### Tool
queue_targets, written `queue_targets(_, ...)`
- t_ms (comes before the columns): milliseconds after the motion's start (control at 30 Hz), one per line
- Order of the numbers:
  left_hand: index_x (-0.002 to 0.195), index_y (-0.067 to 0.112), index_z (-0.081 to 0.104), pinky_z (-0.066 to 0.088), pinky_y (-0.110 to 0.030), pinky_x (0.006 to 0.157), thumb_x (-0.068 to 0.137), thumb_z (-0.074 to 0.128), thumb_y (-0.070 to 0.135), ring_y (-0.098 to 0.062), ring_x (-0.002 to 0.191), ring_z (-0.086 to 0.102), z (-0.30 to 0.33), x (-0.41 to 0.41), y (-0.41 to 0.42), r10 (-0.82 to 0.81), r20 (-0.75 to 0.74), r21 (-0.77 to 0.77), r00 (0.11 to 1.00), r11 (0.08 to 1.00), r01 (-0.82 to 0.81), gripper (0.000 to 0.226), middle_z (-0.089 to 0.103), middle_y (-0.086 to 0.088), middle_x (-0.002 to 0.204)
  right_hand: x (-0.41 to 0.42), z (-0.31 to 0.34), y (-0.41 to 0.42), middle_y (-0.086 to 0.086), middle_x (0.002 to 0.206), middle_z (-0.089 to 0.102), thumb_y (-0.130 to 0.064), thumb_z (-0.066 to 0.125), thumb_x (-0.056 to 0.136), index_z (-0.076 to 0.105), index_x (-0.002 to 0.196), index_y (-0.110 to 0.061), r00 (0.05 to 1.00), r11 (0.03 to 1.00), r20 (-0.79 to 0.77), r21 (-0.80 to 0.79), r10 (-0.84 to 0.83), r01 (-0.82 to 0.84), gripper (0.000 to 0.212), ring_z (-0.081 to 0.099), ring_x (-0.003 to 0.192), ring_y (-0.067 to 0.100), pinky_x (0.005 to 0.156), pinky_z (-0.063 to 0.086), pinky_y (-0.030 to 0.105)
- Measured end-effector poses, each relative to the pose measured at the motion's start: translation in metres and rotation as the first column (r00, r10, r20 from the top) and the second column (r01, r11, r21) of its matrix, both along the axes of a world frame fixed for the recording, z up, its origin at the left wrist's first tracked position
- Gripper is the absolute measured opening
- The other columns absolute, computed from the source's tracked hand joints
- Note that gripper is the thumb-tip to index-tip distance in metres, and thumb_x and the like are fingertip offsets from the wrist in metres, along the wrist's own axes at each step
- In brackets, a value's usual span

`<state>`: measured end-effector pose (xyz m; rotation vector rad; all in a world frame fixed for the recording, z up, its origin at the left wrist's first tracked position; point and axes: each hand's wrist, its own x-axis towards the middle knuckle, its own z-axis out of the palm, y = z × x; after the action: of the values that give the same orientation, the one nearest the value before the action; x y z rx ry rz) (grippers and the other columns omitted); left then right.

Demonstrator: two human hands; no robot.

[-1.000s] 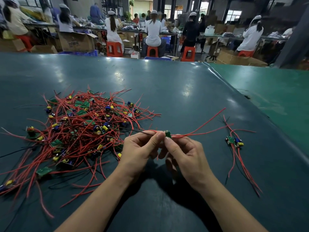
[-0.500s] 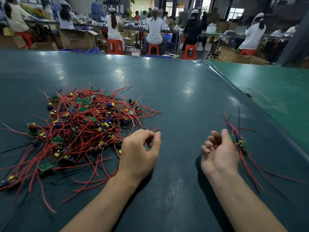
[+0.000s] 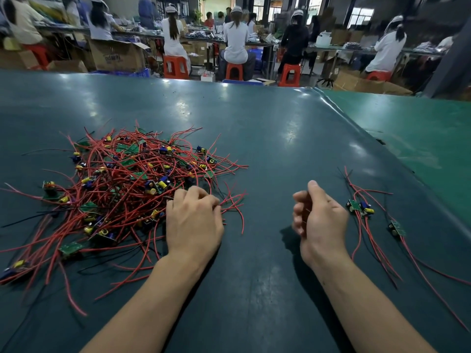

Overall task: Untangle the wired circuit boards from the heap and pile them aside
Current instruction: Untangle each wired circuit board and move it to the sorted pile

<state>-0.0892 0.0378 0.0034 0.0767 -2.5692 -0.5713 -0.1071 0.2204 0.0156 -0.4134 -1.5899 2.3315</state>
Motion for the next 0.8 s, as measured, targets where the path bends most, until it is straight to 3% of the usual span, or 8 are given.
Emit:
queue_targets(133, 0.098, 0.009, 0.075, 0.048, -0.046, 0.08, 0.079, 0.064, -0.003, -0.032, 0.089, 0.06, 0.005, 0.0, 0.001, -0.123, -0.286, 0.079, 0.95, 0.985, 0.151, 0.025, 0.071, -0.004, 0.096, -0.001, -0.001, 0.0, -0.002, 0.047, 0.052, -0.031, 0.055, 0.097, 0.064, 0.057, -0.017, 0.999, 0.995, 0.003, 0.078, 0.054, -0.054, 0.044, 0.038, 0.035, 0.01, 0.034, 0.025, 0.017)
queue_targets(267, 0.096, 0.009, 0.077, 0.048, -0.045, 0.078, 0.08, 0.064, 0.001, -0.029, 0.085, 0.06, 0.006, 0.006, 0.009, -0.335, -0.519, -0.041, 0.787, 0.929, 0.368, 0.022, 0.073, 0.001, 0.098, 0.003, -0.004, -0.006, 0.002, 0.07, 0.063, -0.021, 0.062, 0.095, 0.067, 0.097, -0.021, 0.957, 0.92, -0.046, 0.293, 0.285, -0.26, 0.006, 0.047, 0.038, 0.011, 0.034, 0.032, 0.02)
queue_targets(367, 0.096, 0.01, 0.077, 0.049, -0.044, 0.075, 0.081, 0.063, 0.002, -0.027, 0.083, 0.062, 0.005, 0.009, 0.016, -0.493, -0.524, -0.083, 0.694, 0.841, 0.535, 0.022, 0.073, 0.003, 0.099, 0.006, -0.009, -0.009, -0.002, 0.098, 0.064, -0.004, 0.067, 0.089, 0.051, 0.127, -0.04, 0.894, 0.746, -0.061, 0.578, 0.443, -0.33, 0.055, 0.055, 0.048, 0.019, 0.042, 0.045, 0.029)
queue_targets(433, 0.102, 0.007, 0.075, 0.05, -0.043, 0.074, 0.081, 0.064, 0.0, -0.025, 0.083, 0.063, 0.003, 0.011, 0.018, -0.563, -0.508, -0.055, 0.652, 0.777, 0.627, 0.025, 0.072, 0.001, 0.099, 0.007, -0.009, -0.01, 0.001, 0.102, 0.066, -0.002, 0.066, 0.089, 0.059, 0.118, -0.037, 0.9, 0.706, -0.127, 0.669, 0.417, -0.233, 0.046, 0.058, 0.052, 0.018, 0.044, 0.048, 0.027)
queue_targets(500, 0.117, 0.004, 0.066, 0.052, -0.042, 0.08, 0.085, 0.064, 0.006, -0.022, 0.09, 0.064, 0.004, 0.013, 0.02, -0.539, -0.528, 0.058, 0.656, 0.748, 0.661, 0.033, 0.07, -0.001, 0.104, 0.009, -0.008, -0.011, 0.002, 0.094, 0.071, -0.004, 0.066, 0.09, 0.069, 0.103, -0.026, 0.921, 0.769, -0.175, 0.615, 0.349, -0.175, 0.026, 0.062, 0.056, 0.013, 0.042, 0.049, 0.024)
queue_targets(567, 0.119, 0.001, 0.059, 0.05, -0.04, 0.087, 0.089, 0.061, 0.018, -0.023, 0.101, 0.062, 0.007, 0.015, 0.021, -0.448, -0.589, 0.157, 0.672, 0.753, 0.639, 0.035, 0.065, -0.006, 0.109, 0.009, -0.005, -0.011, -0.002, 0.082, 0.072, -0.007, 0.065, 0.091, 0.069, 0.098, -0.016, 0.936, 0.885, -0.179, 0.417, 0.303, -0.207, 0.011, 0.063, 0.056, 0.011, 0.04, 0.048, 0.022)
queue_targets(700, 0.091, 0.003, 0.06, 0.042, -0.036, 0.089, 0.089, 0.059, 0.019, -0.028, 0.098, 0.056, 0.012, 0.015, 0.016, -0.221, -0.719, 0.133, 0.659, 0.887, 0.442, 0.016, 0.062, -0.01, 0.1, 0.005, 0.004, -0.007, 0.008, 0.079, 0.073, -0.017, 0.059, 0.096, 0.064, 0.091, -0.009, 0.962, 0.973, -0.149, 0.045, 0.229, -0.225, 0.011, 0.066, 0.055, 0.017, 0.039, 0.045, 0.02)
queue_targets(800, 0.069, 0.004, 0.062, 0.045, -0.034, 0.069, 0.092, 0.056, 0.02, -0.023, 0.071, 0.057, 0.007, 0.015, 0.017, -0.322, -0.661, 0.126, 0.678, 0.843, 0.523, 0.029, 0.062, -0.005, 0.073, 0.006, 0.01, -0.004, 0.011, 0.078, 0.074, -0.021, 0.055, 0.098, 0.063, 0.088, -0.009, 0.958, 0.952, -0.112, -0.128, 0.265, -0.279, 0.017, 0.065, 0.051, 0.016, 0.037, 0.041, 0.017)
